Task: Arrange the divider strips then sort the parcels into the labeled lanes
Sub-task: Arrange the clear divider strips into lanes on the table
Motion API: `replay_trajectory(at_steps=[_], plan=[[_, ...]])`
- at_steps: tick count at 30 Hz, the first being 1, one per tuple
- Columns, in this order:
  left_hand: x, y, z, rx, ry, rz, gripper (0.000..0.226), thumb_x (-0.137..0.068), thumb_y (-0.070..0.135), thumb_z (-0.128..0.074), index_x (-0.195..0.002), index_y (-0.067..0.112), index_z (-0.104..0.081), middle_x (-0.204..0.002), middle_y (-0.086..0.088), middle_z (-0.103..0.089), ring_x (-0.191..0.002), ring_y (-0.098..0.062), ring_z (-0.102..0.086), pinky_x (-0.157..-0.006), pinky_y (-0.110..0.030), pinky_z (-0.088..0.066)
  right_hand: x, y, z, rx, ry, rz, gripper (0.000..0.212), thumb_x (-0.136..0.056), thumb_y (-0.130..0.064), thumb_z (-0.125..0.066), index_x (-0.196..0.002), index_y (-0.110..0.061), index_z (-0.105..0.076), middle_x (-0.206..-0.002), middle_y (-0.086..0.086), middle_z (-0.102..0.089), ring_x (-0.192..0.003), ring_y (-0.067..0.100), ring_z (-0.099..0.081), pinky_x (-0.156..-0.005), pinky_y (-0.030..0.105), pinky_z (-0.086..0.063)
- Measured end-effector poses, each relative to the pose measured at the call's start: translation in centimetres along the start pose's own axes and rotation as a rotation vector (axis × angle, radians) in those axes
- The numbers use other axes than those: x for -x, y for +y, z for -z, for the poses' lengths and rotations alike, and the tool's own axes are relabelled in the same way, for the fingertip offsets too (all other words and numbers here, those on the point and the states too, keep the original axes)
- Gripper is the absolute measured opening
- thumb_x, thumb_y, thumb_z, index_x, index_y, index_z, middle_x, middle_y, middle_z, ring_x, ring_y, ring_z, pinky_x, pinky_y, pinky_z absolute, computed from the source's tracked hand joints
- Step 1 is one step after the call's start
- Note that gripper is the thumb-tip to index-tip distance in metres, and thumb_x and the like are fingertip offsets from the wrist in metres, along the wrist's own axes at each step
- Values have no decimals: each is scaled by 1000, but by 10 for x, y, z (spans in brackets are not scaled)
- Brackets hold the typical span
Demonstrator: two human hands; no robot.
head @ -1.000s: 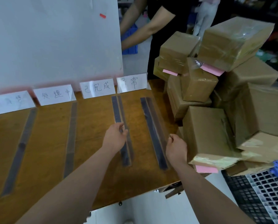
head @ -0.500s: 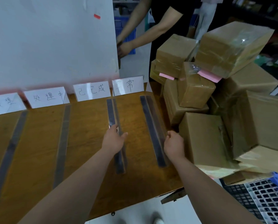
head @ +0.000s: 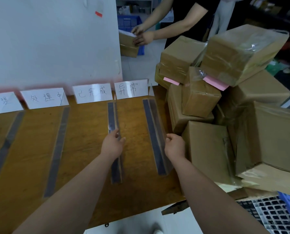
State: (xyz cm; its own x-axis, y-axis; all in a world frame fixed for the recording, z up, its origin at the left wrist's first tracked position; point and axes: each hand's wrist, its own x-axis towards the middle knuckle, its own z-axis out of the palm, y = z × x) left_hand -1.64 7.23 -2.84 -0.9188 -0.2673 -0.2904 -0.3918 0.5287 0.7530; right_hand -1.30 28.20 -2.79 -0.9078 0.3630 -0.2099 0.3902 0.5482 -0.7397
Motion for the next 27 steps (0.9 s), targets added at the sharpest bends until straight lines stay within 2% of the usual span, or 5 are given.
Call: replay_trajectory(at_steps=[9,14,17,21,27], plan=[[0,-2,4,-16,-29,26,54,-97,25,-59,-147,18,-41,-141,-6,-54,-126,-24,-53,-100,-38,-45,-11,-11,12,-68,-66,-101,32,-99,-12,-50,-129,-13,-60,-133,8,-58,-123,25,-53,-102,39,-46],[0,5,-4,41,-66,22,85,-75,49,-78,-146,24,-39,-138,-2,-54,-124,-26,-54,-97,-46,-51,-9,-11,9,-205,-91,-186,32,-99,-15,-51,-130,-18,-59,-134,5,-56,-123,24,-51,-99,37,-44],[-1,9,-26,28,-92,107,97,-74,57,-76,-151,17,-30,-149,-6,-45,-131,-28,-48,-93,-35,-47,-7,-6,8,-260,-92,-239,31,-99,-17,-51,-129,-22,-59,-133,3,-55,-121,23,-50,-101,40,-46],[-9,4,-37,-81,-176,171,75,-78,58,-72,-132,12,-50,-122,-6,-63,-82,-13,-57,-64,-23,-44,-12,-6,5,-274,-86,-247,30,-99,-17,-49,-127,-23,-60,-130,2,-57,-116,21,-52,-97,38,-48],[-9,-5,-38,-187,-164,179,75,-81,49,-74,-138,9,-46,-129,-11,-57,-107,-25,-61,-82,-32,-54,-14,-1,0,-312,-63,-263,30,-100,-17,-47,-126,-25,-59,-128,0,-57,-103,14,-50,-83,30,-43]])
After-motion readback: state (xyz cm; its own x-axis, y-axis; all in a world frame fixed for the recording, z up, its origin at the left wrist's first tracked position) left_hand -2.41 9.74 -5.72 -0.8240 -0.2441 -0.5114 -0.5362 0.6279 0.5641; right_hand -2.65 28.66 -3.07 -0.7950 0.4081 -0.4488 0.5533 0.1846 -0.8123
